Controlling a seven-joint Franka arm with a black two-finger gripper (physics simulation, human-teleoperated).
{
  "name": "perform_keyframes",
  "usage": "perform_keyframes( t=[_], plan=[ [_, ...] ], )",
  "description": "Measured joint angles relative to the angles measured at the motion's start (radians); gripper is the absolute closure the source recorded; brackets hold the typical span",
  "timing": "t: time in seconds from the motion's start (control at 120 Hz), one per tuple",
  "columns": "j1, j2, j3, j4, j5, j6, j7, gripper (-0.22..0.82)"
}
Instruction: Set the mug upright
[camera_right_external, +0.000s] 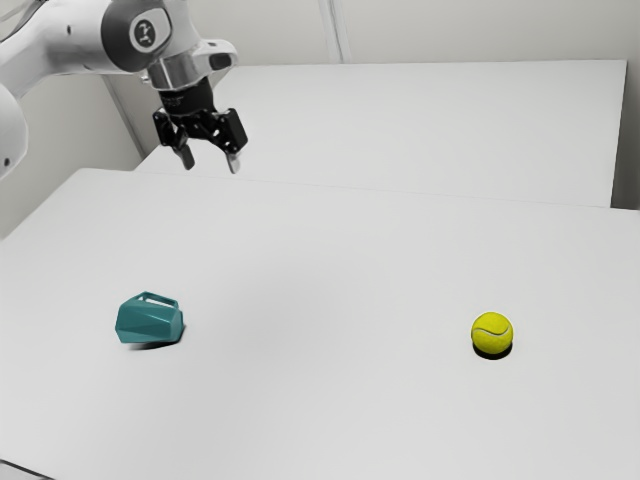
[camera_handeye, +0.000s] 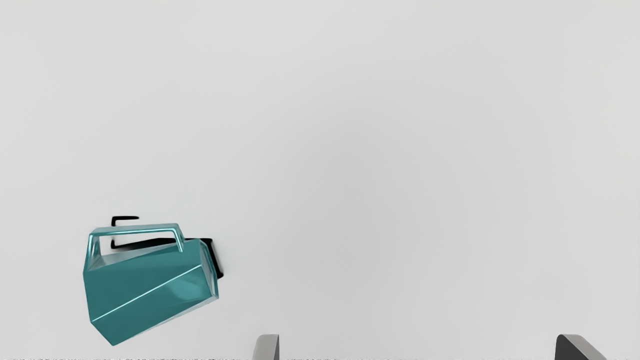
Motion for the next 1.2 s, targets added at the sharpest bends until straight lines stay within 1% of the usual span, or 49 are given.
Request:
perform_keyframes(
  t=[0.233,0.367,0.608,0.75,1.025,1.2],
  plan=[
    [0.089,-0.013,-0.007,-0.106,-0.064,0.032,-0.011,0.0],
    [0.162,-0.021,-0.008,-0.179,-0.111,0.063,0.032,0.0],
    [0.287,-0.057,-0.007,-0.327,-0.208,0.121,0.18,0.0],
    [0.359,-0.062,-0.007,-0.384,-0.259,0.158,0.286,0.0],
    [0.524,-0.055,-0.007,-0.471,-0.307,0.202,0.49,0.0],
    [0.624,-0.024,-0.006,-0.484,-0.333,0.223,0.609,0.0]
  ],
)
